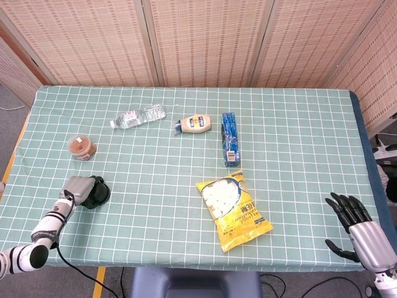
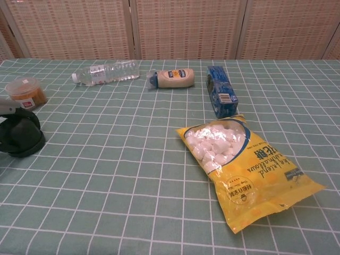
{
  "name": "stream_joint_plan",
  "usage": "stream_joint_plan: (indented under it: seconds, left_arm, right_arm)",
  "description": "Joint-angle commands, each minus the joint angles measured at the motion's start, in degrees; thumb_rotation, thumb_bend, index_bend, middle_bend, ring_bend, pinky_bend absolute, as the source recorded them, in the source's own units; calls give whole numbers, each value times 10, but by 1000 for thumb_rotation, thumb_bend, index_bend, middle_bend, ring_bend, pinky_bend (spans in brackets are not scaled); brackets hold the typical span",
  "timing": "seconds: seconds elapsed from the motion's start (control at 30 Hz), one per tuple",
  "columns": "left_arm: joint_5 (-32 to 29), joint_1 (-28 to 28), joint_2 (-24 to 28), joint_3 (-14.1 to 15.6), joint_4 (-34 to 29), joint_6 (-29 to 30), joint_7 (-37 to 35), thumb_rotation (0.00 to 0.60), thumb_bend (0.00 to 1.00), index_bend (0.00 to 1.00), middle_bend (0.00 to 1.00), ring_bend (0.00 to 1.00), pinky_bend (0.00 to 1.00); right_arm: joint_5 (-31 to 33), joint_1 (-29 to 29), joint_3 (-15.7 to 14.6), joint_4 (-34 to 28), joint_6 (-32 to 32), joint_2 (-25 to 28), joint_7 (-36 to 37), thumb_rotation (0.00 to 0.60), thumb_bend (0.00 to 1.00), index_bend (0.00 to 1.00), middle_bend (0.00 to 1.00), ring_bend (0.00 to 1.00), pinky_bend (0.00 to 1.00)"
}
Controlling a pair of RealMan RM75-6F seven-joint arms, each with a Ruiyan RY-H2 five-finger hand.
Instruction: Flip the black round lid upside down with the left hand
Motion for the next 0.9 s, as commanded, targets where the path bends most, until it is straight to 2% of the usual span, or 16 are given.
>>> stream_joint_plan:
  seconds: [0.03,0.17,0.3,0.47,0.6,0.63,0.67,0.77,0.9]
  left_arm:
    - [48,24,8,-23,-5,11,-54,600,512,716,760,635,821]
    - [93,45,21,-50,-17,13,-129,600,552,752,794,665,850]
    - [163,82,38,-109,-44,19,-303,600,557,756,800,673,857]
    - [286,140,36,-172,-36,67,-613,600,559,767,812,688,878]
    - [331,173,26,-206,-22,120,-841,600,557,771,812,687,874]
    - [332,182,25,-217,-22,130,-919,600,558,772,811,686,870]
    - [338,186,27,-221,-18,134,-962,600,558,774,810,685,866]
    - [363,190,34,-220,-3,136,-1037,600,558,774,809,678,857]
    - [388,183,38,-203,16,127,-1027,600,558,776,810,677,857]
  right_arm:
    - [0,0,0,0,0,0,-1,600,172,0,0,0,0]
    - [0,0,0,1,0,0,-3,600,172,0,0,0,0]
    - [0,0,1,1,0,-1,-4,600,173,0,0,0,0]
    - [2,1,1,1,-3,-2,-3,600,172,0,0,0,0]
    - [2,3,-1,0,-8,-1,5,600,172,0,0,0,0]
    - [0,4,-3,-1,-11,-1,6,600,173,0,0,0,0]
    - [0,4,-3,-1,-11,-1,6,600,172,0,0,0,0]
    - [-1,4,-4,-2,-12,-1,4,600,172,0,0,0,0]
    - [-4,4,-5,-3,-10,-1,4,600,172,0,0,0,0]
